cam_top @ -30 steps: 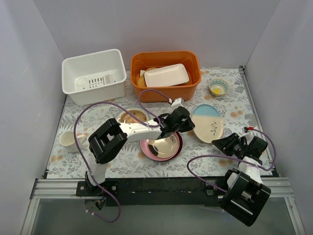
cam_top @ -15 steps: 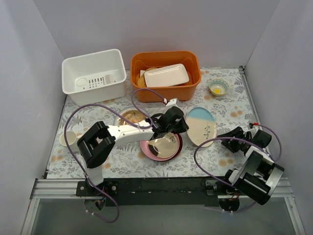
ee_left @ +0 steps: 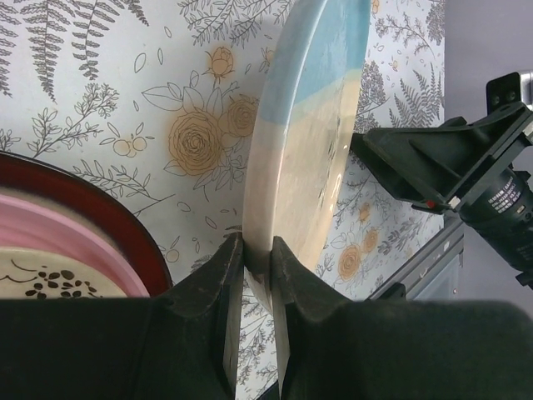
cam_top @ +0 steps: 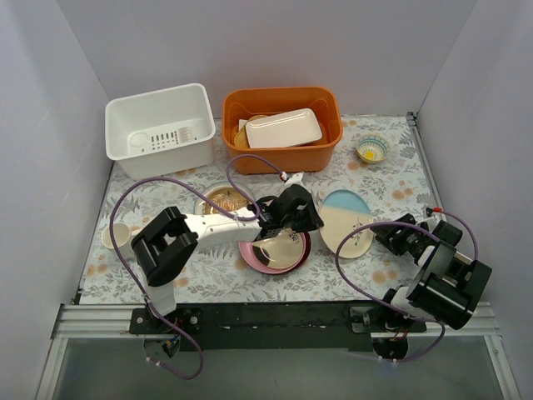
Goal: Place the plates into the plastic bin on the countertop
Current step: Pick up the plate at the center of the board.
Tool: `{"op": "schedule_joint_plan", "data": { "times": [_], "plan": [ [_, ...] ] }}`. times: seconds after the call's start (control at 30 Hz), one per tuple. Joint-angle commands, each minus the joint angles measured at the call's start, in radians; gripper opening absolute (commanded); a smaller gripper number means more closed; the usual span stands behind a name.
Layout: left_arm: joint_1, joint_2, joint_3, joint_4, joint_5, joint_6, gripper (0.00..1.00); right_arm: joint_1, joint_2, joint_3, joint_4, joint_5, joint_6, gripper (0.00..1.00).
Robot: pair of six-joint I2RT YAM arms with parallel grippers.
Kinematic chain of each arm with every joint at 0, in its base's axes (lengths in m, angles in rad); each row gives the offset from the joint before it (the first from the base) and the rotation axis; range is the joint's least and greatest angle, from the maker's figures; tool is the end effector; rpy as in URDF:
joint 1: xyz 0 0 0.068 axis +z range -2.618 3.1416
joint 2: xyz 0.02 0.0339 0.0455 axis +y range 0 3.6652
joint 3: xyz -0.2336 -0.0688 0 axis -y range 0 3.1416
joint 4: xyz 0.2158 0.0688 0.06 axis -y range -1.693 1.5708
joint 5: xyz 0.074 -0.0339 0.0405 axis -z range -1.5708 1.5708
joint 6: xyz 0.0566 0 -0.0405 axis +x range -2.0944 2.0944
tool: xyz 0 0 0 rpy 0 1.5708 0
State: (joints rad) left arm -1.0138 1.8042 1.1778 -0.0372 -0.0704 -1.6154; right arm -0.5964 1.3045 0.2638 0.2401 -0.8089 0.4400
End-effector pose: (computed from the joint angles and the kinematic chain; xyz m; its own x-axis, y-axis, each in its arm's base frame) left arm 0.2079 -0.3262 0.1825 -0.8021 -0.5971 -0.0082 -0.3617 0.4967 -0.7889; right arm 0.1869 -0.0774 0.1019 -0.5497 0.7285 -0.4088 0.2266 0.6010 0.7664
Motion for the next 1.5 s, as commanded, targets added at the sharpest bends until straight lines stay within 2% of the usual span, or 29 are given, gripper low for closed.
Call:
{"op": "schedule_joint_plan", "data": {
  "times": [0.0, 0.1, 0.23, 0.33, 0.5, 0.67, 0.93, 1.1, 1.3, 1.47],
  "plan": [
    [-0.009, -0.071, 0.014, 0.1, 0.066, 0.022, 0.0, -0.003, 0.038, -0.026, -0.013, 0.076, -0.02, 0.54],
    [-0.009, -0.06, 0.02, 0.114, 0.069, 0.031, 0.0, -0.003, 0.021, -0.032, -0.018, 0.08, -0.021, 0.52],
    [-0.009, -0.031, 0.039, 0.151, 0.142, 0.046, 0.0, -0.003, 0.007, -0.031, -0.025, 0.076, -0.023, 0.48],
    [-0.009, -0.003, 0.059, 0.172, 0.176, 0.048, 0.1, -0.003, 0.012, -0.031, -0.03, 0.073, -0.032, 0.45],
    [-0.011, 0.03, 0.078, 0.201, 0.23, 0.049, 0.19, -0.003, 0.015, -0.034, -0.024, 0.059, -0.032, 0.42],
    [-0.017, 0.05, 0.091, 0.232, 0.259, 0.045, 0.33, -0.003, 0.016, -0.034, -0.016, 0.048, -0.029, 0.39],
    [-0.02, 0.101, 0.137, 0.215, 0.284, 0.04, 0.41, -0.003, 0.021, -0.035, -0.005, 0.036, -0.029, 0.35],
    [-0.02, 0.119, 0.128, 0.2, 0.273, 0.02, 0.37, -0.003, 0.018, -0.038, -0.002, 0.033, -0.027, 0.31],
    [-0.02, 0.156, 0.135, 0.191, 0.271, 0.002, 0.25, -0.003, 0.007, -0.041, -0.004, 0.03, -0.027, 0.22],
    [-0.02, 0.159, 0.129, 0.183, 0.259, -0.012, 0.0, -0.003, 0.004, -0.038, -0.005, 0.019, -0.03, 0.21]
  ]
}}
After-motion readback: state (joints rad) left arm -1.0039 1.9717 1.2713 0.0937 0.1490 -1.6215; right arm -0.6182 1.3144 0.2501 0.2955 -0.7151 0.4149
